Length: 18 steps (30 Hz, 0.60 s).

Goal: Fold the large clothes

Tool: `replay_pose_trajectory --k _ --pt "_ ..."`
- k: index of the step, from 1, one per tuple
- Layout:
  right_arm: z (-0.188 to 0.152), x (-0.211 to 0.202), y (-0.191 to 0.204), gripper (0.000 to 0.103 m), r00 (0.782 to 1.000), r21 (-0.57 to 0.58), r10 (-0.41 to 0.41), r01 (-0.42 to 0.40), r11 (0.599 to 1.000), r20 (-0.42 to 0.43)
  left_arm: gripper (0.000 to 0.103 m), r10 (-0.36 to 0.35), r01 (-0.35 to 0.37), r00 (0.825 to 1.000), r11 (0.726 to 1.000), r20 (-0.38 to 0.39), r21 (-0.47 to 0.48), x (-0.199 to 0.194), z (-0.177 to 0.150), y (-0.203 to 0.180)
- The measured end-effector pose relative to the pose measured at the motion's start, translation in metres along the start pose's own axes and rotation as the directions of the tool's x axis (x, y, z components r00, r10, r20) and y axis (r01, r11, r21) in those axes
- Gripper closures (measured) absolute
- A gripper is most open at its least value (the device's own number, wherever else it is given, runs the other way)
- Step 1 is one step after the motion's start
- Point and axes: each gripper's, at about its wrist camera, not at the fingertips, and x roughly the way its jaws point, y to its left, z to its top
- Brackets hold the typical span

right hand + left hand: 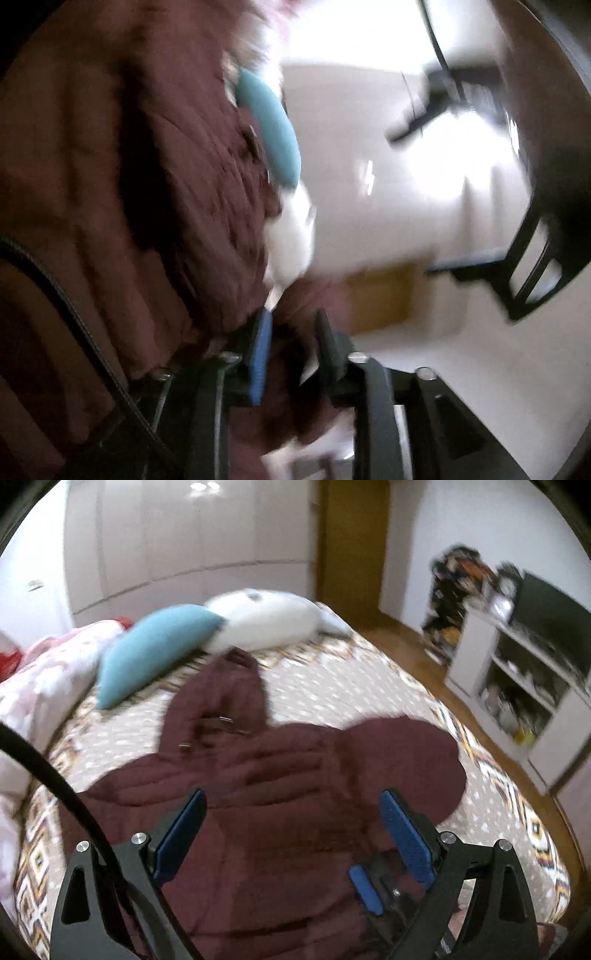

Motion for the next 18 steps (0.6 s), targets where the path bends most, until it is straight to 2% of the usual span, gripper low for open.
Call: replay_pose_trajectory --k 1,2,4,6,8,9,11,12,14,15,16,17,18 --pt "0.005 -0.004 0.004 0.055 0.999 -0.096 -0.029 0.033 0.995 0.043 0.009 0.013 -0.013 1.0 1.0 0.014 -0.013 -0.011 -0.003 0.013" --pt "0.007 -0.006 0.003 0.054 0.999 -0.13 -0.024 0.029 0.991 0.045 0.009 0.016 -0.016 1.0 1.0 0.017 -0.019 -0.019 -0.005 0.022" --pt "0.006 -0.011 -0.013 0.054 0.999 -0.111 0.034 -0.032 0.993 0.017 0.009 0.029 -0.028 0.999 0.999 0.023 -0.024 -0.032 -0.015 0.035" --pt "-0.01 -0.017 -0.043 0.052 0.99 0.03 0.122 -0.12 0.992 -0.066 0.009 0.039 -0.038 0.999 0.999 0.037 -0.02 -0.042 -0.025 0.045" --pt "-0.037 -0.02 -0.078 0.05 0.953 0.263 0.271 -0.229 0.937 -0.137 0.009 0.039 -0.039 0.998 0.999 0.047 -0.012 -0.048 -0.038 0.051" --pt "-0.059 -0.013 -0.099 0.049 0.917 0.418 0.361 -0.265 0.869 -0.17 0.009 0.041 -0.04 0.998 0.999 0.051 -0.009 -0.049 -0.045 0.052" --pt "-0.105 0.012 -0.128 0.049 0.851 0.645 0.475 -0.237 0.727 -0.222 0.009 0.04 -0.04 0.998 0.999 0.049 -0.004 -0.049 -0.062 0.053" --pt "-0.133 0.033 -0.141 0.049 0.816 0.758 0.528 -0.187 0.625 -0.234 0.009 0.036 -0.036 0.999 0.999 0.04 -0.006 -0.046 -0.069 0.053" --pt "-0.175 0.064 -0.156 0.046 0.77 0.896 0.608 -0.114 0.429 -0.193 0.009 0.023 -0.022 0.999 1.0 0.029 -0.022 -0.043 -0.081 0.056" --pt "-0.198 0.086 -0.16 0.046 0.734 0.958 0.669 -0.092 0.271 -0.119 0.009 0.013 -0.012 1.0 0.999 0.023 -0.042 -0.041 -0.086 0.06" --pt "-0.212 0.101 -0.158 0.046 0.699 0.985 0.713 -0.084 0.151 -0.05 0.009 0.006 -0.005 1.0 0.998 0.016 -0.061 -0.037 -0.09 0.063" --pt "-0.228 0.121 -0.15 0.046 0.652 0.998 0.757 -0.061 0.002 0.039 0.009 -0.004 0.005 1.0 0.997 0.007 -0.082 -0.035 -0.093 0.067" --pt "-0.237 0.131 -0.145 0.046 0.628 0.996 0.774 -0.041 -0.075 0.084 0.009 -0.015 0.015 1.0 0.995 -0.001 -0.103 -0.033 -0.096 0.07"
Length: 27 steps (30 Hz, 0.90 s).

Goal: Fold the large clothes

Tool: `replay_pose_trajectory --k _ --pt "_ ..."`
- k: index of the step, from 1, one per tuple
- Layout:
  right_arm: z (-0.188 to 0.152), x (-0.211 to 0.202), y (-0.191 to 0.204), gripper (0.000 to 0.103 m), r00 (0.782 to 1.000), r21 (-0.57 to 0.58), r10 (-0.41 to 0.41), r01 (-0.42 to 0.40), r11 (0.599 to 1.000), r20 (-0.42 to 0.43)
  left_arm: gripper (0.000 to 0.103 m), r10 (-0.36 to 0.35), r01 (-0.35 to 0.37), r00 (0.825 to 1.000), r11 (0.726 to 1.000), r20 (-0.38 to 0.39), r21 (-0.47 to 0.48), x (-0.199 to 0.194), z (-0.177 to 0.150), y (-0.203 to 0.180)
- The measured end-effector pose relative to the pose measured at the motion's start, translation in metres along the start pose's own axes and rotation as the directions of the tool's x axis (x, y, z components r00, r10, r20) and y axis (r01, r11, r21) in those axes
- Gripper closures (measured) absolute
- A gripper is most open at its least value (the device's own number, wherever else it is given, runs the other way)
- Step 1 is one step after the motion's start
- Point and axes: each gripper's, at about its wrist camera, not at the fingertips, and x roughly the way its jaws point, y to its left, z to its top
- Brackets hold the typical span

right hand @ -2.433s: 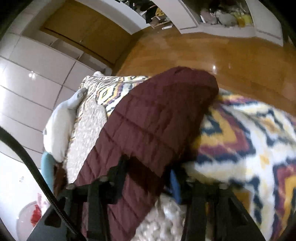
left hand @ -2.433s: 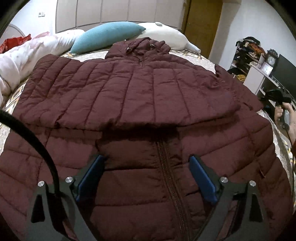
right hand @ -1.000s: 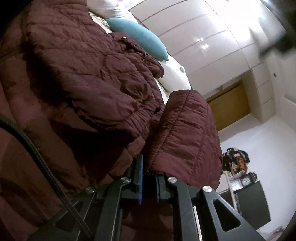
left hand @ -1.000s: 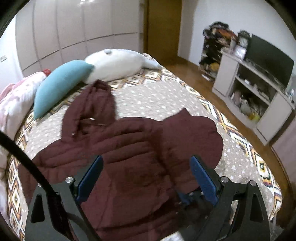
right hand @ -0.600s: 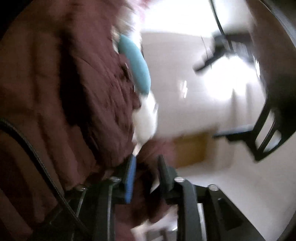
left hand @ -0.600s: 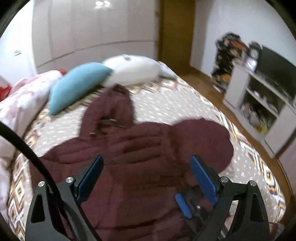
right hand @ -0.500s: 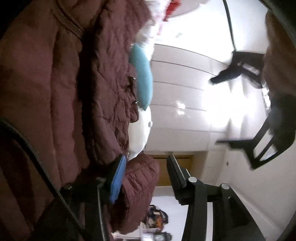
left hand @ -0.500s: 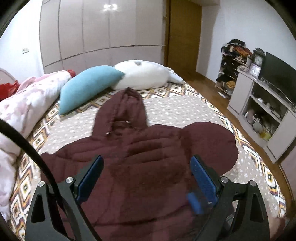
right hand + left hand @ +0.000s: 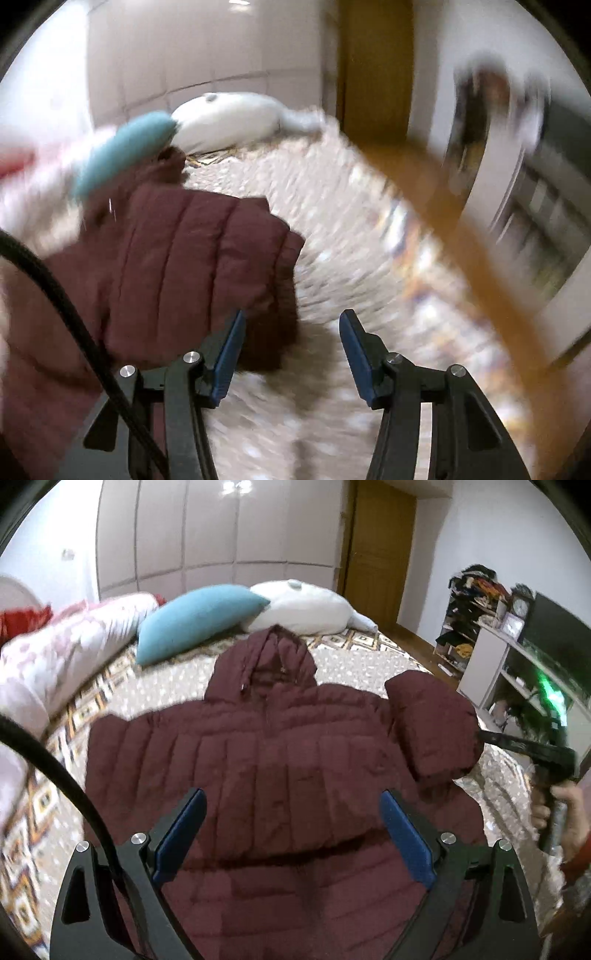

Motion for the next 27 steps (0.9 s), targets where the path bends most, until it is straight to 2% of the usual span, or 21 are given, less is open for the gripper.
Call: replay_pose_trajectory --k 1,3,4,5,6,9,11,14,15,17,20,21,22,23,25,26,27 --pt "0.002 0.013 -0.006 0.046 0.999 0.056 0.034 -0.033 0.998 -0.028 0.009 -0.005 0.005 1.0 1.0 -0.008 -0.016 0.002 -0.002 0.003" --pt "-0.001 0.029 -0.004 0.08 0.996 0.116 0.074 -0.067 0.991 -0.056 0.009 0.001 -0.002 1.0 1.0 -0.013 -0.026 0.001 -0.005 0.007" --pt "0.001 0.03 0.0 0.092 0.992 0.13 0.107 -0.098 0.987 -0.07 0.009 0.01 -0.011 1.0 1.0 -0.008 -0.024 -0.001 -0.006 0.009" --pt "0.002 0.032 0.007 0.097 0.99 0.125 0.122 -0.113 0.986 -0.069 0.009 0.025 -0.025 1.0 0.999 0.002 -0.022 -0.003 -0.007 0.011" --pt "0.005 0.026 0.014 0.099 0.989 0.106 0.137 -0.13 0.986 -0.062 0.009 0.04 -0.039 0.999 0.999 0.012 -0.025 -0.006 -0.008 0.014" --pt "0.013 -0.001 0.044 0.1 0.995 0.004 0.104 -0.104 0.995 -0.008 0.009 0.043 -0.04 0.999 0.996 0.031 -0.077 -0.014 -0.011 0.028" --pt "0.019 -0.021 0.061 0.102 0.992 -0.051 0.119 -0.117 0.992 0.038 0.009 0.031 -0.026 0.999 0.993 0.041 -0.115 -0.02 -0.012 0.038" --pt "0.018 -0.053 0.116 0.102 0.962 -0.151 0.268 -0.259 0.954 0.043 0.009 0.032 -0.024 0.998 0.988 0.051 -0.151 -0.026 -0.014 0.05" --pt "0.014 -0.058 0.142 0.102 0.944 -0.19 0.33 -0.321 0.928 0.017 0.009 0.034 -0.026 0.998 0.987 0.051 -0.157 -0.026 -0.014 0.052" --pt "0.003 -0.056 0.187 0.102 0.916 -0.26 0.397 -0.396 0.881 -0.049 0.009 0.039 -0.029 0.998 0.985 0.055 -0.17 -0.028 -0.015 0.059" --pt "-0.024 -0.029 0.244 0.102 0.874 -0.327 0.443 -0.486 0.81 -0.201 0.009 0.054 -0.044 0.997 0.982 0.053 -0.184 -0.03 -0.016 0.068" --pt "-0.031 -0.022 0.253 0.102 0.872 -0.335 0.431 -0.488 0.806 -0.233 0.009 0.06 -0.05 0.997 0.982 0.05 -0.184 -0.031 -0.016 0.07" --pt "-0.036 -0.018 0.26 0.102 0.873 -0.34 0.419 -0.484 0.807 -0.249 0.009 0.062 -0.052 0.997 0.982 0.05 -0.181 -0.032 -0.017 0.072" --pt "-0.036 -0.02 0.257 0.101 0.87 -0.325 0.438 -0.492 0.808 -0.228 0.009 0.063 -0.053 0.997 0.983 0.05 -0.174 -0.034 -0.017 0.073" --pt "-0.027 -0.039 0.223 0.097 0.853 -0.22 0.505 -0.521 0.824 -0.129 0.009 0.072 -0.063 0.996 0.986 0.055 -0.153 -0.036 -0.017 0.072" --pt "-0.022 -0.047 0.205 0.083 0.858 -0.177 0.507 -0.513 0.84 -0.08 0.009 0.079 -0.069 0.995 0.987 0.064 -0.144 -0.037 -0.016 0.071" --pt "-0.016 -0.053 0.184 0.068 0.877 -0.147 0.479 -0.478 0.866 -0.026 0.009 0.083 -0.073 0.994 0.987 0.068 -0.144 -0.037 -0.015 0.07"
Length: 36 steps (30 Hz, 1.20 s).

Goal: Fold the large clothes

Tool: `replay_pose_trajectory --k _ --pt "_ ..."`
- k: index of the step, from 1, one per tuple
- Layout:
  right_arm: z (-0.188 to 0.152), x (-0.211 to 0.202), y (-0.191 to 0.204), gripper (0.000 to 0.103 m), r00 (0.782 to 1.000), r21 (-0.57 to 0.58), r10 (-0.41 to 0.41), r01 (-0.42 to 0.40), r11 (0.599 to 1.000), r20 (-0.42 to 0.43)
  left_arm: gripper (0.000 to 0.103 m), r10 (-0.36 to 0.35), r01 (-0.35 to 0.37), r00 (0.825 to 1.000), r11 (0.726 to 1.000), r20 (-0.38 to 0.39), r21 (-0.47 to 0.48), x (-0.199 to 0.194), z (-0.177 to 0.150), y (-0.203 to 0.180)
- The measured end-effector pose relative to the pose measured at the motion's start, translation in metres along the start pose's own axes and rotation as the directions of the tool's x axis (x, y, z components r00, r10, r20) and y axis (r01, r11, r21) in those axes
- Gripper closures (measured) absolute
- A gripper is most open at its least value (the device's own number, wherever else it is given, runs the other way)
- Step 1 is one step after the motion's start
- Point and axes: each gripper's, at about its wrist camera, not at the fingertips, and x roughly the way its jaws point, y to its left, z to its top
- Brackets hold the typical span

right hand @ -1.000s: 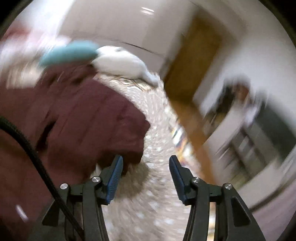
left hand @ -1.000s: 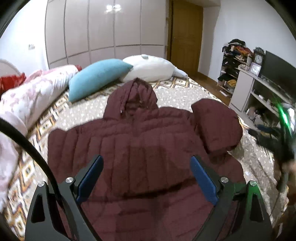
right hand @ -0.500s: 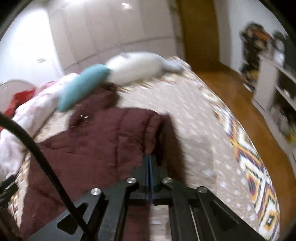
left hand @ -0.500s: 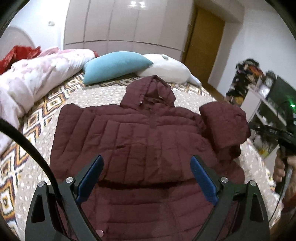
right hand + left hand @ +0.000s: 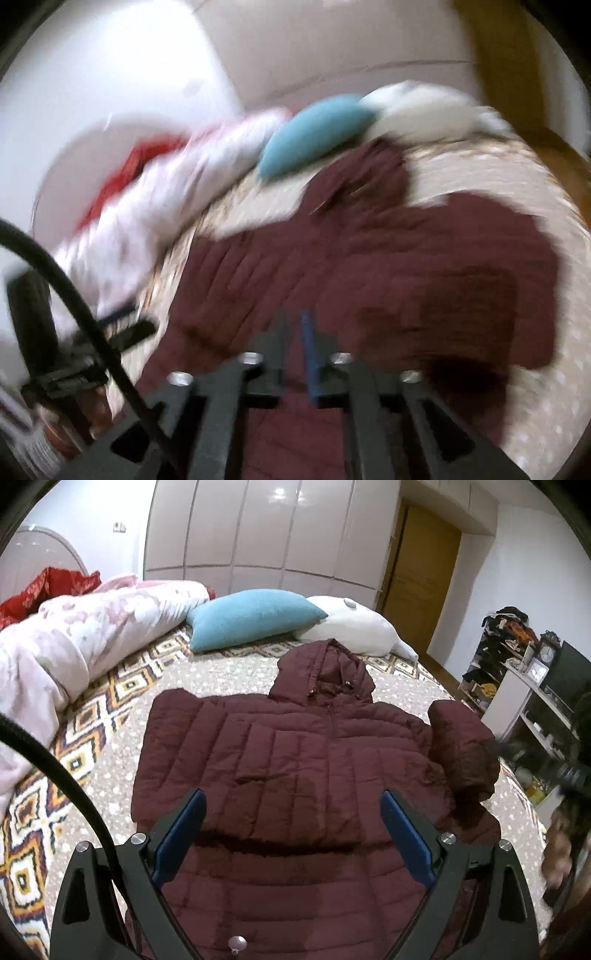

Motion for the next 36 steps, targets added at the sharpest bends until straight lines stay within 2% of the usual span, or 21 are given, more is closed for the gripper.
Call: replay_pose_trajectory --k 1,2,3,4,5,6,7,10,11,12,13,14,16,20,23,25,27,29,31,33,36 --pt "0.003 -0.021 -0.023 0.037 0.992 0.032 -0.104 0.102 0.994 0.074 0.009 -0.001 0.001 1.0 1.0 -0.001 -0.005 0.002 0.002 -0.004" --pt "0.005 -0.034 -0.037 0.024 0.974 0.051 -0.194 0.189 0.981 0.121 0.009 -0.008 0.008 1.0 1.0 -0.005 -0.005 0.006 0.003 -0.007" --pt "0.009 -0.044 -0.057 0.024 0.942 0.079 -0.296 0.286 0.955 0.157 0.009 -0.009 0.009 1.0 1.0 -0.009 0.002 0.009 0.006 -0.011" --pt "0.013 -0.047 -0.075 0.024 0.923 0.107 -0.352 0.338 0.935 0.155 0.009 0.009 -0.008 1.0 1.0 -0.014 0.029 0.016 0.012 -0.021" --pt "0.017 -0.047 -0.096 0.024 0.914 0.146 -0.386 0.368 0.918 0.127 0.009 0.027 -0.026 1.0 0.998 -0.008 0.05 0.019 0.017 -0.028" --pt "0.018 -0.042 -0.114 0.024 0.915 0.179 -0.393 0.374 0.91 0.087 0.009 0.04 -0.041 0.999 0.997 0.008 0.07 0.021 0.023 -0.035" --pt "0.017 -0.032 -0.134 0.024 0.921 0.212 -0.388 0.374 0.903 0.031 0.009 0.052 -0.056 0.998 0.994 0.036 0.098 0.023 0.033 -0.044" --pt "0.01 -0.002 -0.159 0.024 0.943 0.249 -0.329 0.331 0.91 -0.053 0.009 0.055 -0.061 0.997 0.991 0.054 0.123 0.027 0.053 -0.058" --pt "0.008 0.002 -0.161 0.035 0.95 0.26 -0.305 0.313 0.914 -0.069 0.009 0.041 -0.047 0.998 0.992 0.053 0.116 0.026 0.059 -0.061" --pt "0.007 0.009 -0.163 0.053 0.961 0.278 -0.262 0.275 0.92 -0.085 0.009 0.03 -0.035 0.998 0.993 0.052 0.111 0.025 0.061 -0.061" --pt "0.005 0.012 -0.166 0.089 0.969 0.29 -0.223 0.244 0.925 -0.104 0.009 0.014 -0.019 0.999 0.995 0.05 0.102 0.023 0.063 -0.06" --pt "0.007 0.015 -0.163 0.09 0.972 0.29 -0.203 0.23 0.929 -0.12 0.009 -0.002 -0.003 0.999 0.996 0.052 0.092 0.02 0.061 -0.058" --pt "0.016 0.011 -0.142 0.093 0.971 0.228 -0.224 0.239 0.944 -0.089 0.009 -0.006 0.001 0.999 0.996 0.049 0.088 0.018 0.054 -0.053" --pt "0.034 -0.005 -0.083 0.094 0.966 0.07 -0.26 0.259 0.963 -0.004 0.009 -0.028 0.026 0.999 0.997 0.032 0.068 0.015 0.038 -0.035" --pt "0.043 -0.005 -0.031 0.094 0.994 0.001 -0.111 0.111 0.994 -0.009 0.009 -0.047 0.045 0.999 0.997 0.024 0.057 0.011 0.026 -0.022" --pt "0.043 0.013 0.01 0.094 0.998 -0.049 0.009 -0.012 0.999 -0.065 0.009 -0.055 0.055 0.998 0.998 0.019 0.022 0.009 0.021 -0.01" --pt "0.033 0.042 0.042 0.091 0.981 -0.074 0.101 -0.114 0.991 -0.165 0.009 -0.064 0.064 0.998 0.998 0.01 -0.013 0.01 0.018 0.001" --pt "0.02 0.077 0.065 0.086 0.96 -0.115 0.092 -0.126 0.985 -0.265 0.009 -0.061 0.061 0.998 0.997 -0.001 -0.054 0.01 0.016 0.015" --pt "0.013 0.094 0.072 0.084 0.954 -0.132 0.053 -0.096 0.987 -0.296 0.009 -0.06 0.06 0.998 0.996 -0.001 -0.068 0.01 0.017 0.024" --pt "0.015 0.087 0.062 0.082 0.965 -0.075 0.095 -0.117 0.99 -0.245 0.009 -0.055 0.054 0.998 0.996 -0.006 -0.064 0.015 0.018 0.029" --pt "0.022 0.056 0.034 0.057 0.979 0.026 0.153 -0.151 0.988 -0.133 0.009 -0.071 0.069 0.997 0.996 -0.026 -0.058 0.028 0.018 0.026"
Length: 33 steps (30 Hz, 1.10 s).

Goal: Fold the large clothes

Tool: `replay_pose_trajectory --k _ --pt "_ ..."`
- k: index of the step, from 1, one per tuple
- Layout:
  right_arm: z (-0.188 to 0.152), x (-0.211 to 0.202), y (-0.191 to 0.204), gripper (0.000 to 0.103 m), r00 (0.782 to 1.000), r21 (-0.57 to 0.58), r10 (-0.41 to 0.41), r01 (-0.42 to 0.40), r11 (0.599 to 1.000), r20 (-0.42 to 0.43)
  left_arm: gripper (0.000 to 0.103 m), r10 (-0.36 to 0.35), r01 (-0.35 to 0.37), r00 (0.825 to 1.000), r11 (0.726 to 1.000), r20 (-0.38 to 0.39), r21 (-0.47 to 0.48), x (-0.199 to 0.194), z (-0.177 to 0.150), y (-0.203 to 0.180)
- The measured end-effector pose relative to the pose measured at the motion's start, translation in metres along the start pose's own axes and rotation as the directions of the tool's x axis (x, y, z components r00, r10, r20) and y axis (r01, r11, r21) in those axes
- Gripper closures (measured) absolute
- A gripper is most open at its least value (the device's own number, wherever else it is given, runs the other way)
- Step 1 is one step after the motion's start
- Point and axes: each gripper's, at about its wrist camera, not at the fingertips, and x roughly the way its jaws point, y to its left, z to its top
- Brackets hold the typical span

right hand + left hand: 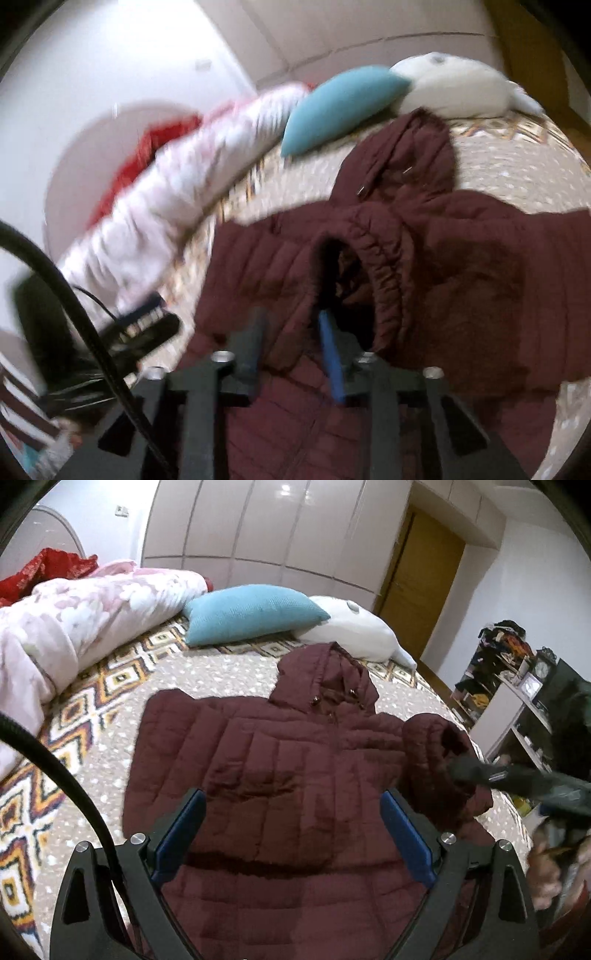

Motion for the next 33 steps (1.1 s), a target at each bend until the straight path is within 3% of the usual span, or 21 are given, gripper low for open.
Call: replay_pose_trajectory --k 1,2,7,9,12,15,17,19,22,24,25,26,29,33 --pt "-0.002 -0.012 -0.005 0.046 0.999 0.009 -0.002 0.002 1.0 0.032 0.009 -0.02 0.02 1.0 1.0 -0.015 -0.003 0.008 0.0 -0.005" --pt "-0.004 -0.023 -0.011 0.044 0.998 0.012 -0.011 0.011 1.0 0.055 0.009 -0.036 0.036 0.999 0.999 -0.024 -0.006 0.014 0.0 -0.01" --pt "-0.008 -0.039 -0.029 0.044 0.996 0.071 0.084 -0.085 0.994 0.014 0.009 -0.13 0.131 0.99 0.991 -0.048 0.011 0.033 -0.004 -0.045" --pt "-0.01 -0.061 -0.032 0.043 0.994 0.054 0.074 -0.078 0.995 0.082 0.006 -0.133 0.137 0.989 0.989 -0.061 0.062 0.041 -0.007 -0.066" --pt "-0.016 -0.088 -0.04 0.039 0.99 0.056 0.006 -0.014 0.998 0.141 0.006 -0.074 0.084 0.994 0.988 -0.083 0.127 0.059 -0.008 -0.089" --pt "-0.029 -0.098 -0.055 0.039 0.99 0.081 -0.06 0.05 0.995 0.13 0.006 -0.032 0.037 0.995 0.998 -0.096 0.053 0.074 -0.006 -0.08" --pt "-0.037 -0.102 -0.065 0.039 0.987 0.081 -0.102 0.092 0.992 0.123 0.006 -0.035 0.027 0.991 0.998 -0.129 -0.06 0.091 -0.006 -0.062" --pt "-0.045 -0.107 -0.075 0.039 0.985 0.089 -0.122 0.112 0.99 0.121 0.006 -0.055 0.036 0.983 0.993 -0.177 -0.108 0.108 -0.006 -0.056" --pt "-0.054 -0.115 -0.092 0.039 0.983 0.128 -0.131 0.114 0.985 0.131 0.008 -0.105 0.087 0.958 0.993 -0.266 -0.078 0.135 -0.008 -0.071" --pt "-0.057 -0.117 -0.098 0.039 0.98 0.15 -0.14 0.119 0.982 0.139 0.035 -0.123 0.115 0.938 0.992 -0.324 -0.042 0.148 -0.012 -0.086" --pt "-0.059 -0.119 -0.101 0.039 0.979 0.158 -0.145 0.123 0.98 0.142 0.068 -0.096 0.095 0.932 0.995 -0.349 -0.019 0.152 -0.013 -0.092" --pt "-0.06 -0.121 -0.103 0.039 0.978 0.164 -0.15 0.127 0.978 0.143 0.075 -0.101 0.099 0.929 0.995 -0.356 -0.023 0.153 -0.013 -0.093" --pt "-0.059 -0.122 -0.105 0.039 0.979 0.181 -0.145 0.118 0.976 0.145 0.08 -0.127 0.115 0.949 0.992 -0.289 -0.057 0.13 0.0 -0.085" --pt "-0.058 -0.112 -0.101 0.039 0.991 0.182 -0.055 0.032 0.983 0.123 0.081 -0.098 0.089 0.978 0.995 -0.187 -0.054 0.078 0.034 -0.06"
